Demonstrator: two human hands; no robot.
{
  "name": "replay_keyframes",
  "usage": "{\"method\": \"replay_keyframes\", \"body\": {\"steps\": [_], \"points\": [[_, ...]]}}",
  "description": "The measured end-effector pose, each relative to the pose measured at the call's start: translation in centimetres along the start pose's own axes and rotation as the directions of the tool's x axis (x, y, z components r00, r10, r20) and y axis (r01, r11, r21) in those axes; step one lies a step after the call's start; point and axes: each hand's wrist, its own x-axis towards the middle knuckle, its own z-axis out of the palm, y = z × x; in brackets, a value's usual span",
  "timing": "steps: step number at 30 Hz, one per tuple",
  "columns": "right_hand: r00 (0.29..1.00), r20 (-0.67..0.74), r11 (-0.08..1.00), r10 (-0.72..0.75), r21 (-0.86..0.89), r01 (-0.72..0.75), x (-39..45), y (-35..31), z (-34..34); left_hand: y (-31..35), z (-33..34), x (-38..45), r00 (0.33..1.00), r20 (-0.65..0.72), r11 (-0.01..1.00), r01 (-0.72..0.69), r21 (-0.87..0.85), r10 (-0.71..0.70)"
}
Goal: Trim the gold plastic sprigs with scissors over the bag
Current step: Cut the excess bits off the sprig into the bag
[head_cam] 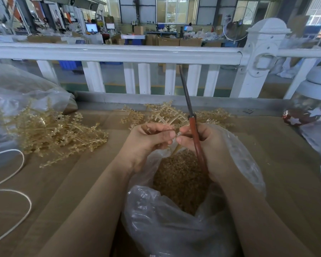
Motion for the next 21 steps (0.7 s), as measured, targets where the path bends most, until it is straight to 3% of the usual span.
{"method": "replay_keyframes", "body": {"steps": [5, 10, 16, 21], "points": [[1.0, 0.005, 1.0, 0.005, 0.005, -0.005, 0.0, 0.2, 0.1, 0.0, 0.0, -0.2, 0.999, 0.024, 1.0, 0.021, 0.013, -0.021], [0.999, -0.029, 0.999, -0.039, 0.011, 0.039, -0.1, -0.1, 0.4, 0.0, 0.1, -0.2, 0.999, -0.021, 0.999, -0.048, 0.008, 0.048], [0.981, -0.044, 0.934, -0.19, -0.317, 0.166, -0.4, 0.0, 0.2, 0.2, -0.7, 0.1, 0.964, -0.237, 0.988, -0.138, -0.074, 0.117], [0.975, 0.043, 0.742, -0.219, -0.642, 0.195, -0.4, 0.5, 0.1, 0.3, -1.1, 0.3, 0.952, -0.273, 0.981, -0.168, -0.096, 0.136]]}}
